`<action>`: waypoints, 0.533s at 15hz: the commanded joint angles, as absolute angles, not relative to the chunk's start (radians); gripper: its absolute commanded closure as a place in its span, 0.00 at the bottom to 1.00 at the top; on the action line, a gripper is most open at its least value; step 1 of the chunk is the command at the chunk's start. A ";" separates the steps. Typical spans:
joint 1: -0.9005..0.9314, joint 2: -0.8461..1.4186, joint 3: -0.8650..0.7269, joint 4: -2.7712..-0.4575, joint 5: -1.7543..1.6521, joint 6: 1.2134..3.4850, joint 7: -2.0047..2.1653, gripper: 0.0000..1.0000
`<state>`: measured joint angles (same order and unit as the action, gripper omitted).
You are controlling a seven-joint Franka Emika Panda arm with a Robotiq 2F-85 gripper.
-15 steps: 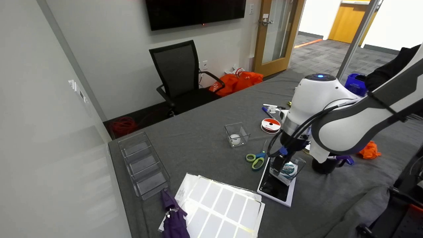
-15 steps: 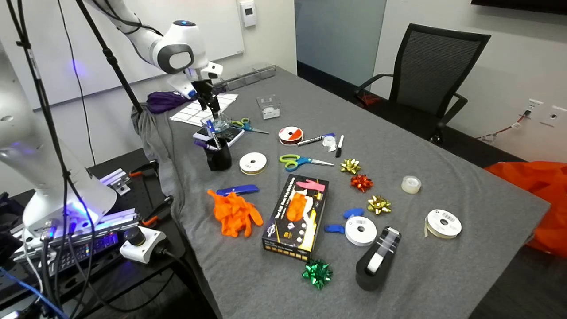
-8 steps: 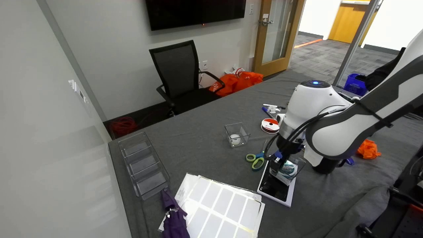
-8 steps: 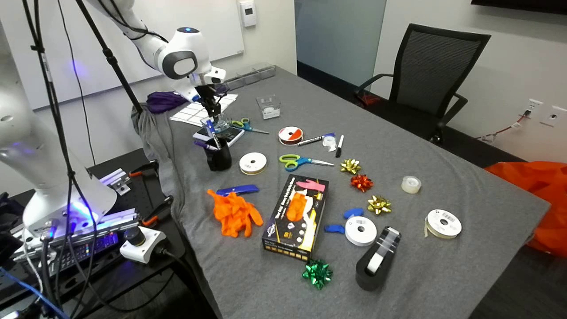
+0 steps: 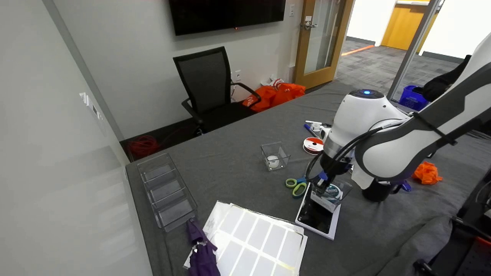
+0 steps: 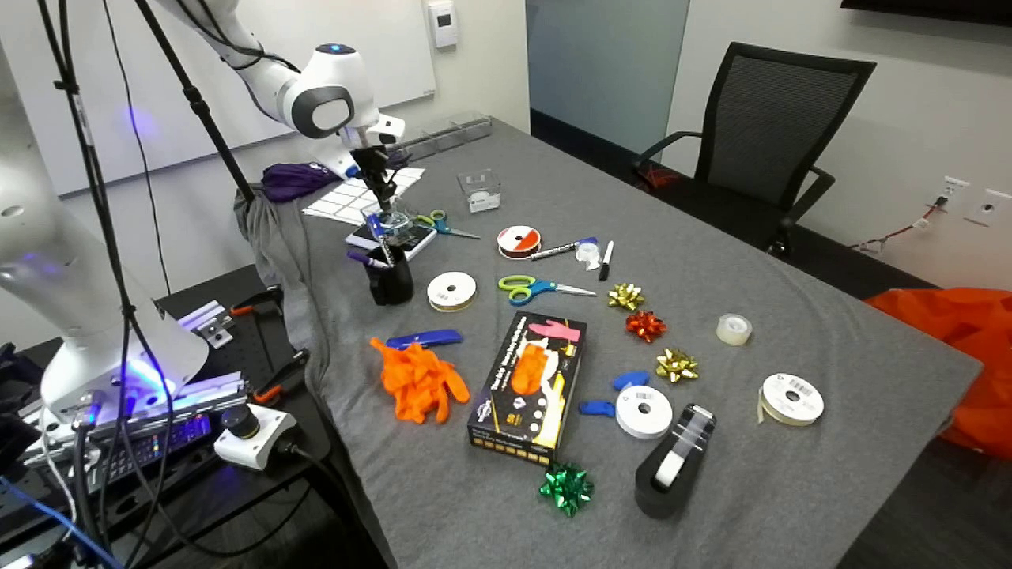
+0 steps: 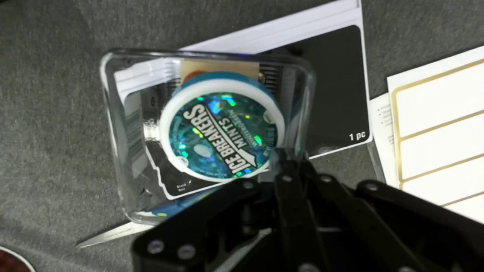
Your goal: Put the clear object directly on the table
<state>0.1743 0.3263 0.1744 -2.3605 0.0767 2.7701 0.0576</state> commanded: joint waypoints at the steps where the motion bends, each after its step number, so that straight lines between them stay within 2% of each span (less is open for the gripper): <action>1: 0.235 0.267 0.114 -2.363 -0.017 2.745 0.172 0.99; 8: 0.369 0.254 0.011 -2.209 -0.274 2.642 0.573 0.99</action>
